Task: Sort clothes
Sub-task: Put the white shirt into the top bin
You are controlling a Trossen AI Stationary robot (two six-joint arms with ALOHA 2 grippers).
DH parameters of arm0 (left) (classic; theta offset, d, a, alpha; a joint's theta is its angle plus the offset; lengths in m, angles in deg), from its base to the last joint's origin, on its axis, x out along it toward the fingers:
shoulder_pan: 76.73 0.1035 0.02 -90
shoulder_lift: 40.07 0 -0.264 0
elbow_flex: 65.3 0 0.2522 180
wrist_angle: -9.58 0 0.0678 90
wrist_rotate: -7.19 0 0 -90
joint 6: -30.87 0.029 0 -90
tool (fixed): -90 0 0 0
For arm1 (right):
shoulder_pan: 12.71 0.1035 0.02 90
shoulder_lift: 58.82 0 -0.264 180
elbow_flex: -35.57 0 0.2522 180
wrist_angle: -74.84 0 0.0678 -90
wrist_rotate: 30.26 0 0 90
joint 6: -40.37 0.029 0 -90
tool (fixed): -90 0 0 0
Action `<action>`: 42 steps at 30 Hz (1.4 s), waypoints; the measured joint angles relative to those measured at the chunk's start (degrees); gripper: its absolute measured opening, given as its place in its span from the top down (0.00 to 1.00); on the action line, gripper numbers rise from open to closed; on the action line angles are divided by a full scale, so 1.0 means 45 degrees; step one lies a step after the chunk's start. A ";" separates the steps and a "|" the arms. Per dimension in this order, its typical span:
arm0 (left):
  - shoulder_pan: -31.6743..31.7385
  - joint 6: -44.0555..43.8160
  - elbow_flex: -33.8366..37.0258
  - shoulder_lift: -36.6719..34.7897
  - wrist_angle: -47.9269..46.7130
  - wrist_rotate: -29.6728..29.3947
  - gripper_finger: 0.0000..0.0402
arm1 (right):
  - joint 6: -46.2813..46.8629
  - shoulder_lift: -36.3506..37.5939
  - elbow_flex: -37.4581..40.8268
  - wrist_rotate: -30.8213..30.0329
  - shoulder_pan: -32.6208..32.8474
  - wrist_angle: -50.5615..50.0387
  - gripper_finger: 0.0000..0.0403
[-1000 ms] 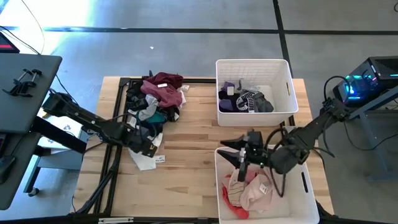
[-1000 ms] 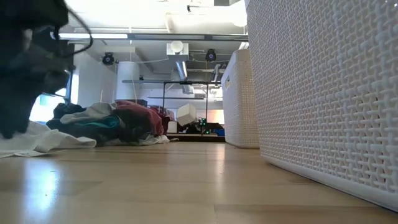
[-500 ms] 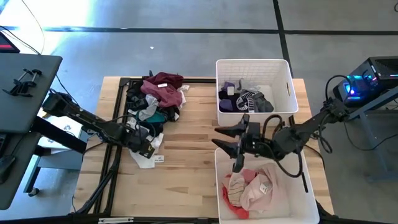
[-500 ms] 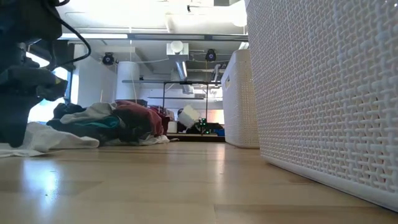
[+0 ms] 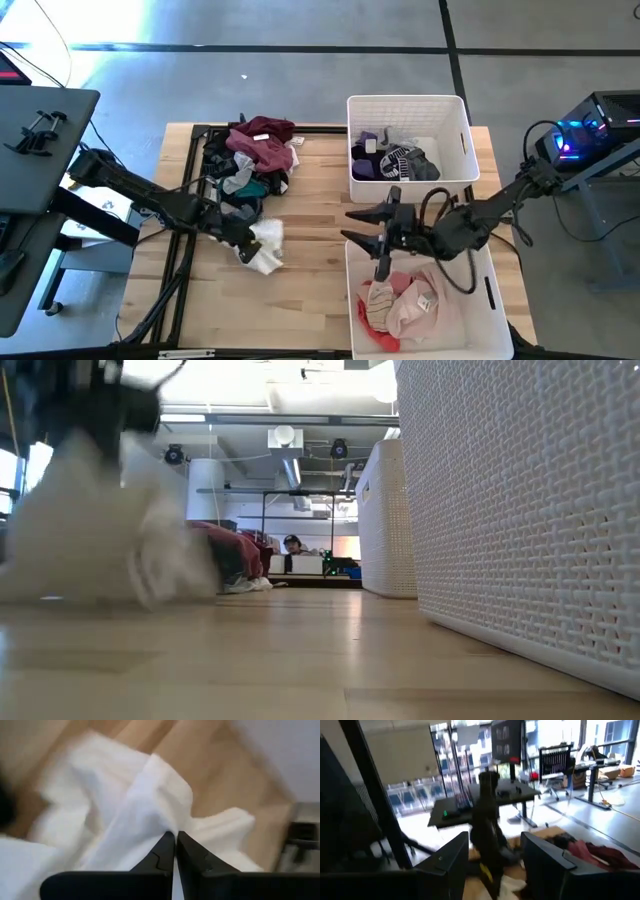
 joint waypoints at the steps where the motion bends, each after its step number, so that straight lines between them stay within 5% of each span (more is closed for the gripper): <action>1: 0.0000 0.0454 -0.0511 -0.0004 0.0051 -0.0224 1.00 | 0.0192 -0.0016 0.0000 -0.0003 -0.0024 -0.0340 0.59; 8: -0.0005 0.3480 -0.3425 -0.0010 0.0169 -0.1751 1.00 | 0.0613 -0.0139 0.0000 0.1043 -0.0666 -0.2369 0.56; 13: -0.0005 0.4662 -0.4606 -0.0010 0.0507 -0.2533 1.00 | 0.1141 -0.0540 0.0000 0.2229 -0.1466 -0.2980 0.44; 19: 0.0000 0.5657 -0.4884 -0.0005 0.2153 -0.2689 1.00 | 0.0563 -0.1814 -0.0002 0.4599 -0.2652 -0.2182 0.27; 26: 0.0012 0.6204 -0.4884 -0.0005 0.3264 -0.3008 1.00 | -0.0386 -0.3325 -0.0003 0.5654 -0.3276 0.0403 0.27; 31: 0.0015 0.6220 -0.4884 -0.0005 0.3785 -0.3048 1.00 | -0.0272 -0.4190 -0.0005 0.5641 -0.3463 0.1849 0.40; 39: 0.0011 0.6270 -0.4884 -0.0005 0.4179 -0.3263 0.98 | 0.1772 -0.4579 -0.0005 0.5225 -0.3428 0.2511 0.90; 42: 0.0015 0.6413 -0.4903 -0.0010 0.4217 -0.3359 0.93 | 0.1713 -0.4205 -0.0005 0.4300 -0.3226 0.2373 0.97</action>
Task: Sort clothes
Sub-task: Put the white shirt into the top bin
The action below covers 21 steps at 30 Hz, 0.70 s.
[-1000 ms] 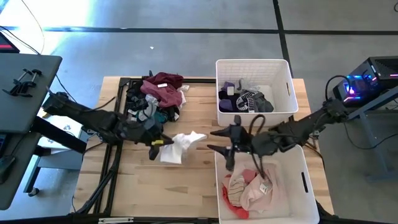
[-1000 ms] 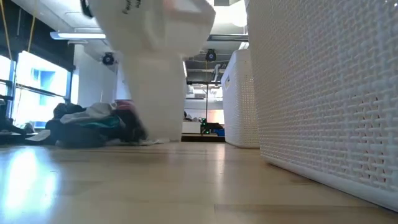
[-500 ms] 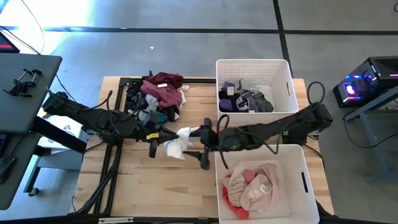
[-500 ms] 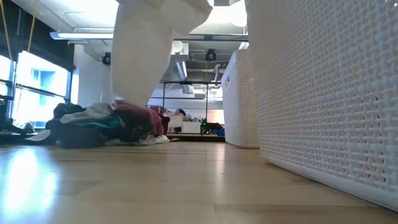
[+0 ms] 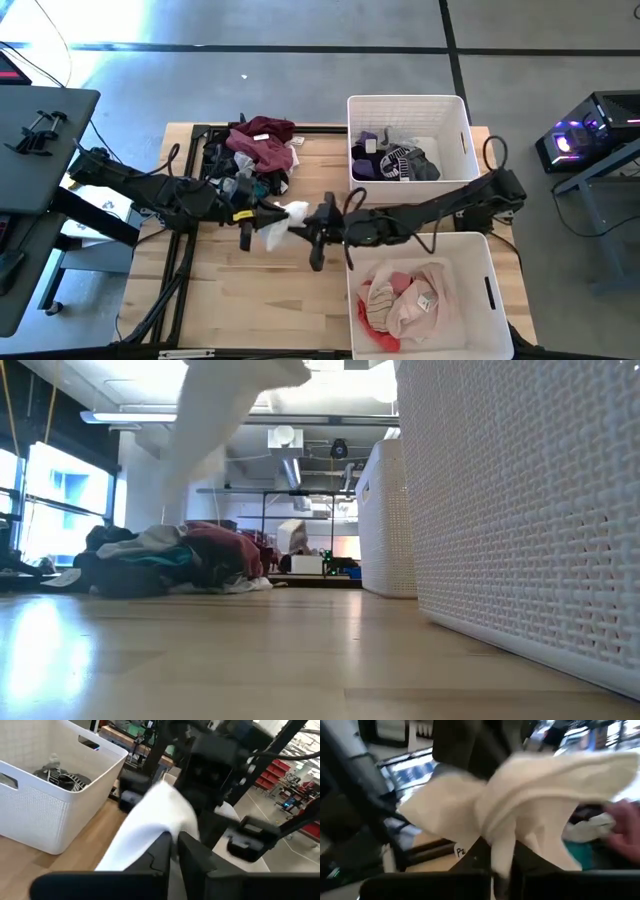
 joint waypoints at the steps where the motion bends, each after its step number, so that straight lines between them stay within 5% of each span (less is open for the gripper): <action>1: 0.0000 0.0018 0.0000 0.0000 0.0000 -0.0045 0.91 | 0.0021 0.0218 0.0000 -0.0549 0.0093 -0.0104 0.96; 5: 0.0000 -0.0158 0.0000 -0.0005 -0.0262 -0.0083 0.79 | 0.0190 0.1448 -0.0476 -0.2360 0.0423 -0.1823 0.98; 12: 0.0004 -0.0540 0.0000 -0.0039 -0.1780 -0.0097 0.66 | 0.0206 0.3424 -0.3355 -0.4709 0.0387 -0.8017 0.99; 21: 0.0068 -0.0918 0.0000 -0.0039 -0.2087 -0.0165 0.65 | 0.2222 0.4206 -0.7422 -0.2578 -0.3959 -1.7810 0.99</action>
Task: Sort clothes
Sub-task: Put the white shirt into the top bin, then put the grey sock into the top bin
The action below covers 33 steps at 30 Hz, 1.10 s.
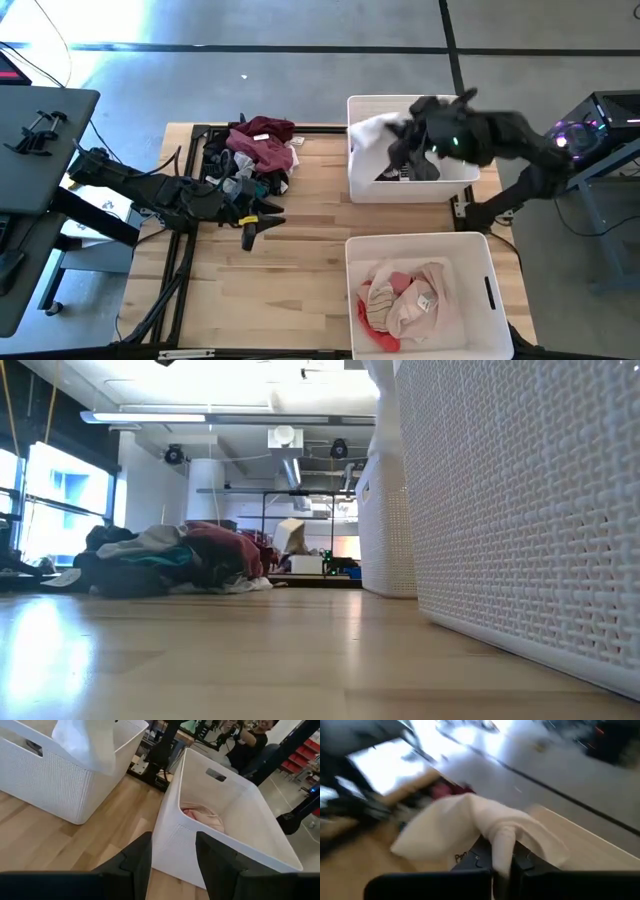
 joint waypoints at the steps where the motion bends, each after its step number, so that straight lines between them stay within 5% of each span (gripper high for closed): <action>1: 0.0000 -0.0113 0.0000 0.0000 0.0001 0.0000 0.65 | 0.0025 0.0007 -0.0058 0.0251 -0.0627 -0.0647 0.99; 5: -0.0010 -0.0411 0.0000 0.0000 -0.0040 0.0164 0.65 | 0.0216 -0.0148 -0.0063 0.1196 -0.2995 -0.3123 0.99; 8: -0.0010 -0.0432 0.0000 0.0000 -0.0088 0.0248 0.65 | 0.0202 -0.0499 -0.0061 0.0597 -0.4406 -0.4536 0.99; 15: -0.0020 -0.0443 0.0000 0.0000 -0.0101 0.0261 0.65 | -0.0635 -0.0589 0.1587 0.1112 -0.6448 -0.3433 0.96; 26: -0.0039 -0.1023 0.0000 0.0000 -0.0888 0.0374 0.65 | -0.0832 -0.0535 0.5726 0.4174 -0.6857 -0.3276 0.59; 33: 0.0188 -0.2485 0.0000 -0.0024 -0.2083 0.0143 0.65 | 0.0254 0.0566 0.5424 0.3812 -0.5252 -0.2047 0.55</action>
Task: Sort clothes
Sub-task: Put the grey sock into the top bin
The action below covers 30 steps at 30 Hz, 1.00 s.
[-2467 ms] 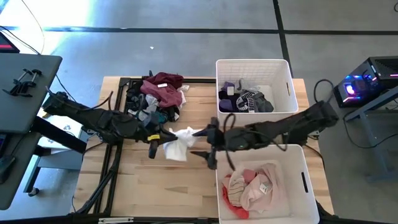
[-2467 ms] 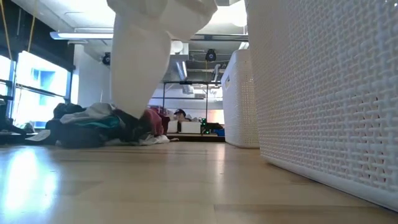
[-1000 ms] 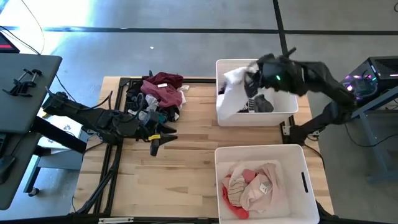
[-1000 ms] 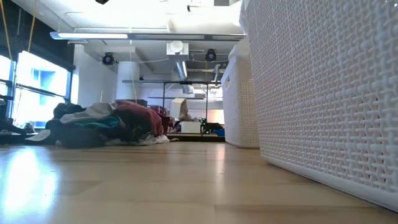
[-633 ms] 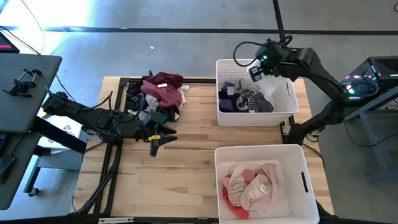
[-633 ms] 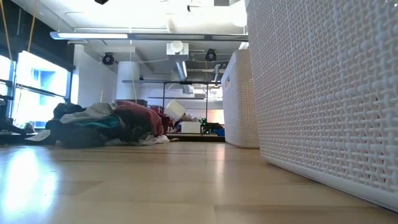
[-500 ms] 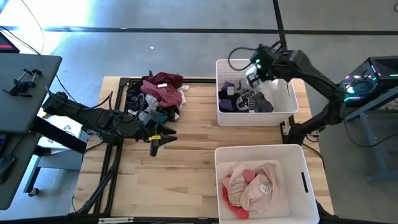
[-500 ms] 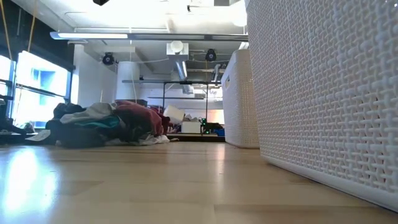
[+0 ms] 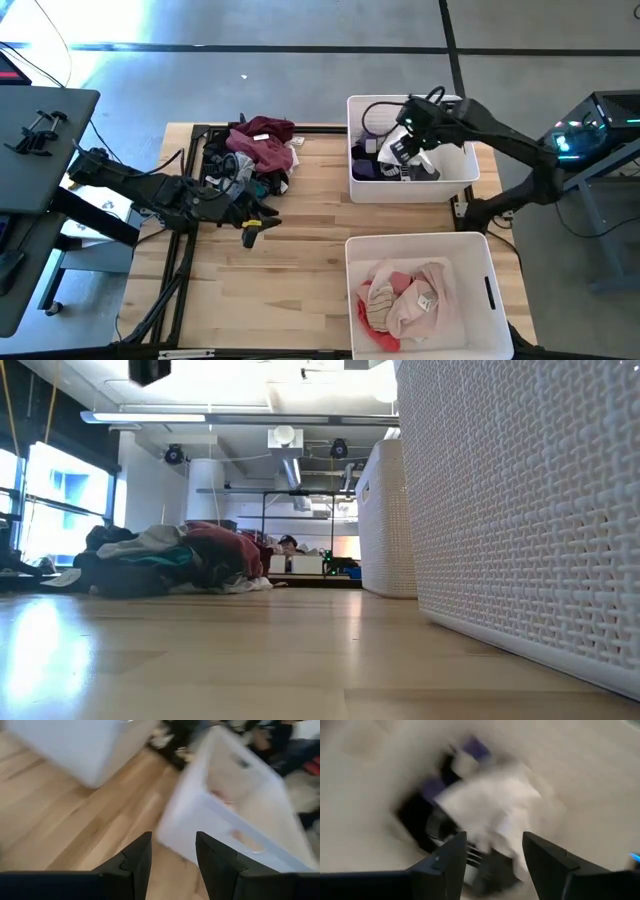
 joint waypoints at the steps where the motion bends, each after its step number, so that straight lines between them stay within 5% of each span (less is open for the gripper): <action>1: 0.0073 -0.0415 0.0000 0.0000 -0.0396 -0.0228 0.65 | 0.0272 0.0288 -0.0027 -0.0045 0.0427 0.0515 0.55; 7: 0.1211 -0.3266 0.0000 -0.0005 -0.3856 -0.0933 0.65 | 0.1676 0.1478 0.0147 -0.1788 0.3829 0.4611 0.55; 12: 0.3338 -0.3387 0.0000 0.0026 -0.6727 -0.0874 0.65 | 0.1127 0.1157 0.0167 -0.3328 0.6536 0.7119 0.55; 24: 0.7816 0.0987 0.0015 0.1475 -0.7928 -0.0190 0.60 | 0.0343 -0.1029 0.0172 -0.3585 0.9466 1.2427 0.55; 30: 0.9523 0.2724 0.0019 0.2748 -0.7927 0.0420 0.60 | 0.0537 -0.1565 0.0172 -0.3270 1.0278 1.2883 0.55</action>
